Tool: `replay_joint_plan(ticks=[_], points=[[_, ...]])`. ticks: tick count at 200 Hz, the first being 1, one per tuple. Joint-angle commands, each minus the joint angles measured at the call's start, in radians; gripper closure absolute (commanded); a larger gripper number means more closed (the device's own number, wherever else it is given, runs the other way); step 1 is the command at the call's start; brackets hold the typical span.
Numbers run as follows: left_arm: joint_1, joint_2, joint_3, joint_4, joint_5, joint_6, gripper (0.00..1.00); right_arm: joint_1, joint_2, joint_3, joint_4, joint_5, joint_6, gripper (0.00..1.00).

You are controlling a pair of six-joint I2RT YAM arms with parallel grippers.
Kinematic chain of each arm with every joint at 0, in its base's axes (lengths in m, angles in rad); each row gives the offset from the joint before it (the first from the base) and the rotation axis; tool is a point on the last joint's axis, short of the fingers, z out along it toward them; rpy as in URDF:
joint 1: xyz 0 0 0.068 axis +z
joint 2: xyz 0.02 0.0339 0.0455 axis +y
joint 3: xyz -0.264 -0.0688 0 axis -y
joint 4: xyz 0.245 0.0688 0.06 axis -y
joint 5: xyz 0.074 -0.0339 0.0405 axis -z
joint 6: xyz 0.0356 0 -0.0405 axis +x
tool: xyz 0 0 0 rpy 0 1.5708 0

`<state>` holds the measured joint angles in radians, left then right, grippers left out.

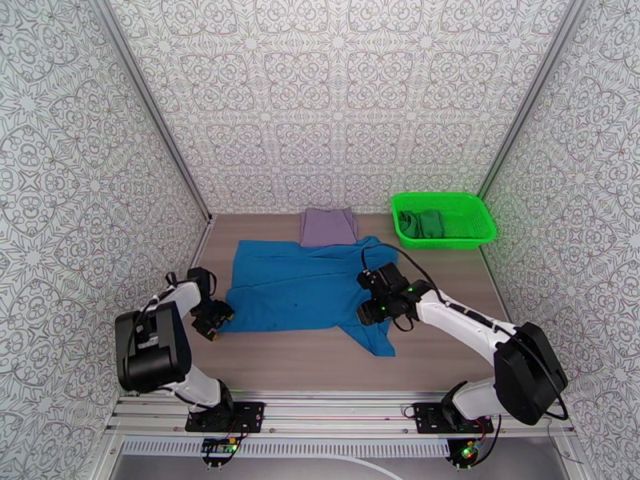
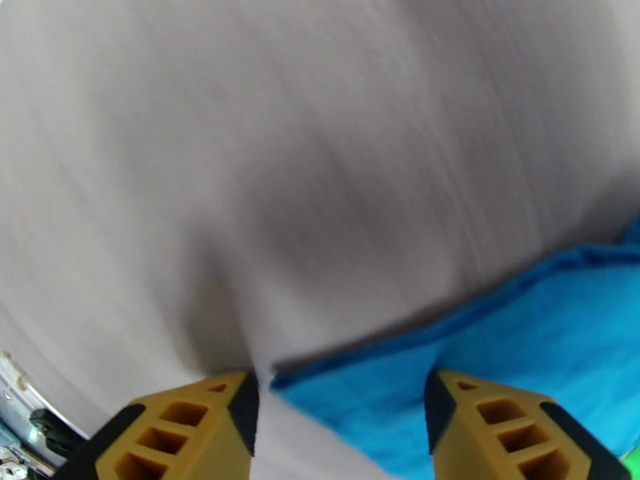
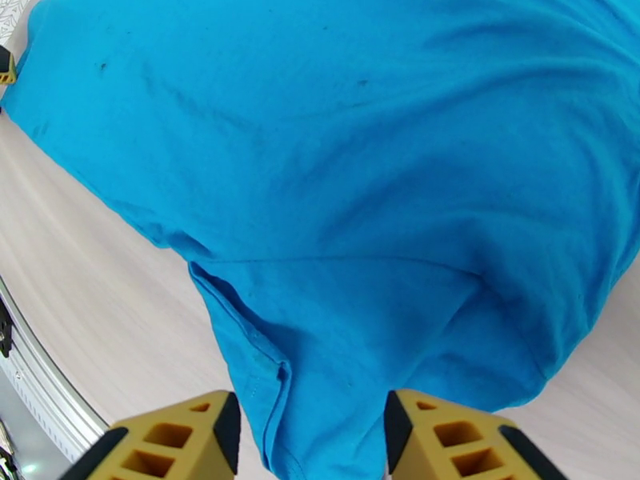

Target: Fold and stack the mixed laundry pile

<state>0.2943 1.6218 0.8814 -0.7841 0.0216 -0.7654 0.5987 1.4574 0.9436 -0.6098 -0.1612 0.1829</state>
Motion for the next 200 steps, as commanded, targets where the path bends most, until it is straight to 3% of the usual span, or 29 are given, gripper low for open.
replay_joint_plan(ticks=[1,21,42,86,159,184,200], points=[[-0.034,0.078,0.004,0.117,0.057,-0.020,0.47,0.019,0.011,0.001,-0.033,0.029,0.021,0.48],[-0.050,0.121,0.014,0.140,0.071,-0.019,0.62,0.041,0.008,-0.016,-0.065,0.059,0.035,0.46],[-0.054,0.147,0.024,0.150,0.077,-0.009,1.00,0.070,0.010,-0.055,-0.068,0.075,0.058,0.45],[-0.047,0.129,0.022,0.139,0.068,0.020,1.00,0.154,0.027,-0.140,-0.029,0.098,0.139,0.45],[-0.017,0.094,0.016,0.142,0.098,0.069,1.00,0.321,0.090,-0.145,-0.054,0.206,0.268,0.54],[-0.008,0.104,0.014,0.156,0.115,0.079,1.00,0.341,0.141,-0.140,-0.062,0.249,0.303,0.62],[-0.001,0.108,0.014,0.160,0.124,0.088,1.00,0.343,0.169,-0.143,-0.064,0.290,0.331,0.80]])
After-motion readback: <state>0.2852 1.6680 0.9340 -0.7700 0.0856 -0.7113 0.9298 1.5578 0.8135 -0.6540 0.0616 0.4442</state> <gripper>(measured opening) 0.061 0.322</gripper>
